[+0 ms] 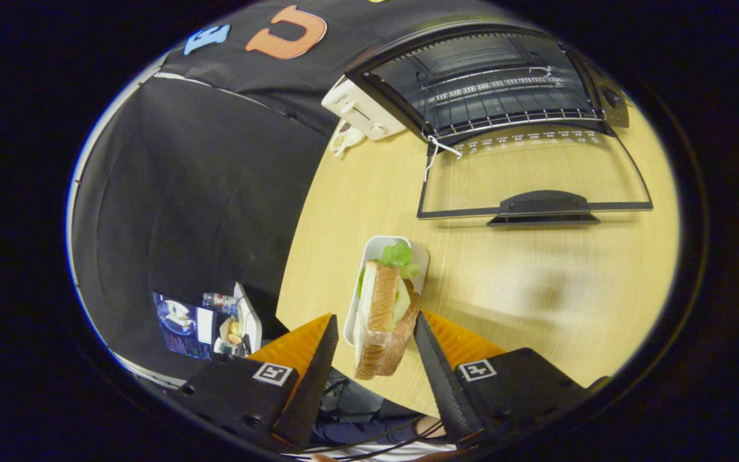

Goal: Open the toaster oven, put the food inside, and close the toaster oven door.

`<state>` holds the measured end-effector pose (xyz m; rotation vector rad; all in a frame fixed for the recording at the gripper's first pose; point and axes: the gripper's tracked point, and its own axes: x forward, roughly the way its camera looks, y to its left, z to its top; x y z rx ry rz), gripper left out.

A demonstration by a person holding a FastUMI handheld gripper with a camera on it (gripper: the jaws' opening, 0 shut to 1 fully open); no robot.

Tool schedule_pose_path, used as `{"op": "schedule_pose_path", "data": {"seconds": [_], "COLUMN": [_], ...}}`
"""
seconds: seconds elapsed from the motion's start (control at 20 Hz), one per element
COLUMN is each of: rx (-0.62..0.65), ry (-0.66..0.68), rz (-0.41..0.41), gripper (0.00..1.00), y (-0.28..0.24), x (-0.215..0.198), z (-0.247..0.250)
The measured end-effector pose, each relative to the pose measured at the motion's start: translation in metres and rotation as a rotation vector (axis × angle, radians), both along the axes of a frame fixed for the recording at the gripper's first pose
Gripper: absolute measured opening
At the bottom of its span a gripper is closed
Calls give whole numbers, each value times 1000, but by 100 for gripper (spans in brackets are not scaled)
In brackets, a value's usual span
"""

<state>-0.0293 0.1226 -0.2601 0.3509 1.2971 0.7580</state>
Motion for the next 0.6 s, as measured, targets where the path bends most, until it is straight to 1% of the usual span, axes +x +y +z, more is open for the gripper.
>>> {"op": "schedule_pose_path", "data": {"seconds": [0.1,0.15,0.2,0.25,0.35,0.45,0.6], "rx": [8,8,3,3,8,10,14], "ry": [42,62,62,56,59,48,40], "rz": [11,-3,-27,-33,-34,-24,-17], "gripper": [75,67,64,61,44,39,38], "y": [3,4,4,3,3,4,6], "x": [-5,-5,0,3,1,0,-5], "z": [-2,-3,-5,-7,-8,-6,-2]}}
